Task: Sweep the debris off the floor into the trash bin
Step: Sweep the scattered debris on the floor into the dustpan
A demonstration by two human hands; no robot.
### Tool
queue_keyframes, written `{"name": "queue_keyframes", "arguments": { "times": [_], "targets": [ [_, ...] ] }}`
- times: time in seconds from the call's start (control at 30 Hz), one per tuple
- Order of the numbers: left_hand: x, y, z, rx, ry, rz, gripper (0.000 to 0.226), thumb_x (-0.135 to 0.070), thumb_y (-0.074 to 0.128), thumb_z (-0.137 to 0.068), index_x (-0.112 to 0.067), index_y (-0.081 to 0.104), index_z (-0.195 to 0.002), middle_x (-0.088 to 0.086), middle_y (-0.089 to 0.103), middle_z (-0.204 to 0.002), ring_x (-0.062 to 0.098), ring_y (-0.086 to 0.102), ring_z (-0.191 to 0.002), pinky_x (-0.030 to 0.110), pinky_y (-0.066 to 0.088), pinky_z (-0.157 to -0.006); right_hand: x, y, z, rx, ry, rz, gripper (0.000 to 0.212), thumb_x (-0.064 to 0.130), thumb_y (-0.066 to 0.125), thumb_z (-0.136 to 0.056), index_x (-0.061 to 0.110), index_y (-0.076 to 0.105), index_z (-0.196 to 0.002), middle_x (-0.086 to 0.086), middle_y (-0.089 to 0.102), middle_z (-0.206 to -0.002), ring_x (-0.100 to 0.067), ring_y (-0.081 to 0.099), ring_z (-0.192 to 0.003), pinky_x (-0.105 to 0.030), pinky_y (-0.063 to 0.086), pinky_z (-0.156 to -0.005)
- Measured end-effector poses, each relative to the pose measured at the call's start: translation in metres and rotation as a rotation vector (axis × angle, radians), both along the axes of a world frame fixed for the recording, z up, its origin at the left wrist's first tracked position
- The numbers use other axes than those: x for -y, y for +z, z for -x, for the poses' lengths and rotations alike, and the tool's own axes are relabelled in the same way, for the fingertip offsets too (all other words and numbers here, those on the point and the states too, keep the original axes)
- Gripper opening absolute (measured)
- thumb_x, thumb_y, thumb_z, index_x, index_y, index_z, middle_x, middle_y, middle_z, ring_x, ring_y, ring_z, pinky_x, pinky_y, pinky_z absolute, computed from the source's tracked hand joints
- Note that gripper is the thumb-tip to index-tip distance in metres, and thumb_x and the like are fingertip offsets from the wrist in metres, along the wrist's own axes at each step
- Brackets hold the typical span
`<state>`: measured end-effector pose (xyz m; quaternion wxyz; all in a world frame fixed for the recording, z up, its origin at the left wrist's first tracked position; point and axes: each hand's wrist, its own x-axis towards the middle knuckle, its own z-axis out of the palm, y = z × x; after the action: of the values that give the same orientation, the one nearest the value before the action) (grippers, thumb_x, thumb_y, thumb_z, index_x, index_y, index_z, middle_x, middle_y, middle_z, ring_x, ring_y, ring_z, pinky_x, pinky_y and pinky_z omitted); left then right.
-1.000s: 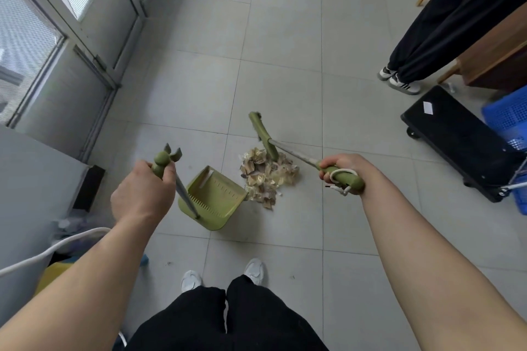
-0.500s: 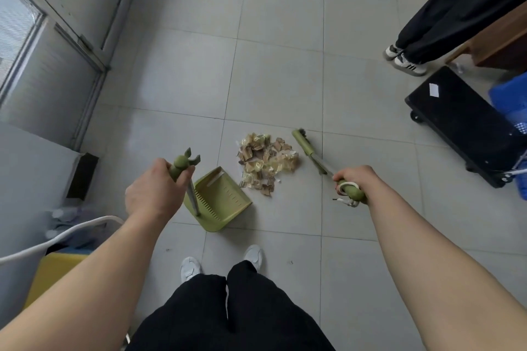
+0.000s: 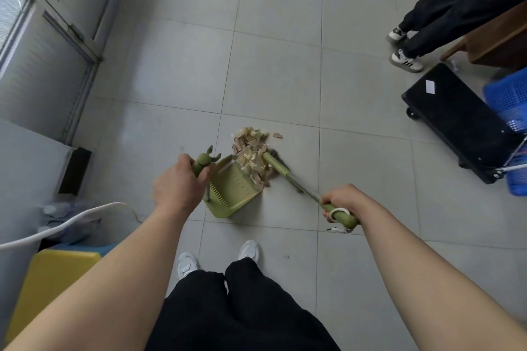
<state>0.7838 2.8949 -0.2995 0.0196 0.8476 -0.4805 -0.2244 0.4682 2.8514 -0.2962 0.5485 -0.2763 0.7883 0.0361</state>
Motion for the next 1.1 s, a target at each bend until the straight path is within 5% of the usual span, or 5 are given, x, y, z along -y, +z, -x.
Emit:
{"name": "queue_keyframes", "arguments": {
  "times": [0.17, 0.37, 0.63, 0.77, 1.1],
  "targets": [
    [-0.003, -0.007, 0.001, -0.025, 0.029, 0.003, 0.048, -0.063, 0.044, -0.091, -0.016, 0.047, -0.094, 0.004, 0.061, -0.081, 0.029, 0.054, -0.072, 0.035, 0.038, -0.063, -0.014, 0.003, -0.011, 0.021, 0.084, -0.038, 0.006, -0.004, 0.059, -0.078, -0.009, 0.057, -0.078, -0.025, 0.058, -0.073, -0.026, 0.055, -0.042, -0.033, 0.047, -0.052],
    [-0.007, -0.008, -0.001, -0.038, 0.032, 0.008, 0.052, -0.064, 0.043, -0.091, -0.013, 0.048, -0.098, 0.005, 0.059, -0.082, 0.031, 0.058, -0.078, 0.038, 0.044, -0.067, -0.028, 0.016, -0.020, 0.021, 0.311, -0.065, 0.014, -0.006, 0.055, -0.081, 0.000, 0.058, -0.068, -0.018, 0.058, -0.065, -0.027, 0.057, -0.049, -0.028, 0.046, -0.048],
    [-0.018, -0.003, 0.006, -0.075, 0.087, -0.004, 0.048, -0.060, 0.043, -0.093, -0.013, 0.046, -0.098, 0.004, 0.055, -0.082, 0.028, 0.051, -0.075, 0.036, 0.040, -0.066, -0.041, 0.040, -0.022, -0.012, 0.540, -0.060, 0.012, 0.001, 0.060, -0.079, -0.005, 0.068, -0.086, -0.013, 0.056, -0.052, -0.026, 0.051, -0.050, -0.035, 0.047, -0.061],
    [-0.029, -0.006, 0.003, -0.095, 0.147, 0.009, 0.048, -0.060, 0.044, -0.093, -0.012, 0.046, -0.098, 0.005, 0.055, -0.083, 0.028, 0.050, -0.076, 0.035, 0.038, -0.066, -0.039, 0.056, -0.011, 0.014, 0.508, -0.070, 0.021, -0.004, 0.062, -0.081, -0.012, 0.067, -0.099, -0.016, 0.055, -0.061, -0.021, 0.049, -0.039, -0.025, 0.046, -0.047],
    [-0.037, -0.011, -0.009, -0.100, 0.262, 0.028, 0.051, -0.062, 0.045, -0.092, -0.012, 0.050, -0.101, 0.011, 0.063, -0.094, 0.034, 0.060, -0.089, 0.037, 0.039, -0.070, 0.001, 0.072, 0.015, -0.027, 0.282, 0.058, 0.014, -0.004, 0.061, -0.083, -0.007, 0.067, -0.096, -0.020, 0.060, -0.064, -0.021, 0.049, -0.031, -0.019, 0.042, -0.036]
  ]
}}
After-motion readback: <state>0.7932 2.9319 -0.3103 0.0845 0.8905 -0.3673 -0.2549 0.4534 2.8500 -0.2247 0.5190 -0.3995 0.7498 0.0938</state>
